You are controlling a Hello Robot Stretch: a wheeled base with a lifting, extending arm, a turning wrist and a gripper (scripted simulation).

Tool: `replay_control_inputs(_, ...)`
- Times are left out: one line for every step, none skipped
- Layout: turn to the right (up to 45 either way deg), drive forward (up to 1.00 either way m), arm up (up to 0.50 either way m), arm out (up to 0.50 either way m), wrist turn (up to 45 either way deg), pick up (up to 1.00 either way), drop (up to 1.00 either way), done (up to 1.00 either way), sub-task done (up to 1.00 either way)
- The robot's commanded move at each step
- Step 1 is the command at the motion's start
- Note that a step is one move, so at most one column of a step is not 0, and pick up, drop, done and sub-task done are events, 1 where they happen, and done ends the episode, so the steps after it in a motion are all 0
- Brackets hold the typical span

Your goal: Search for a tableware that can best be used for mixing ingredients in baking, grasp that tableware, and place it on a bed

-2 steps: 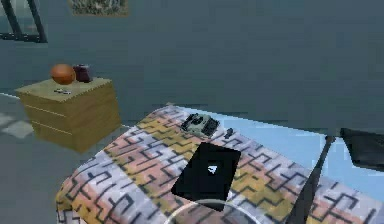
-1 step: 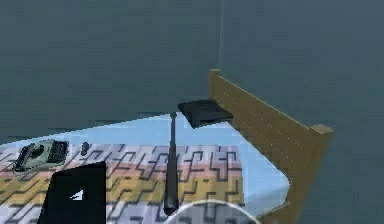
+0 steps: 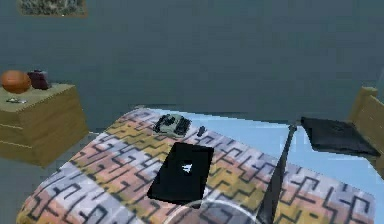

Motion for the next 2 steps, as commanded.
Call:
replay_control_inputs(12.0, 0.0, 0.0, 0.0, 0.0, 0.0, 0.0, 0.0, 0.0)
replay_control_inputs(0.0, 0.15, 0.0, 0.0, 0.0, 0.0, 0.0, 0.0, 0.0)
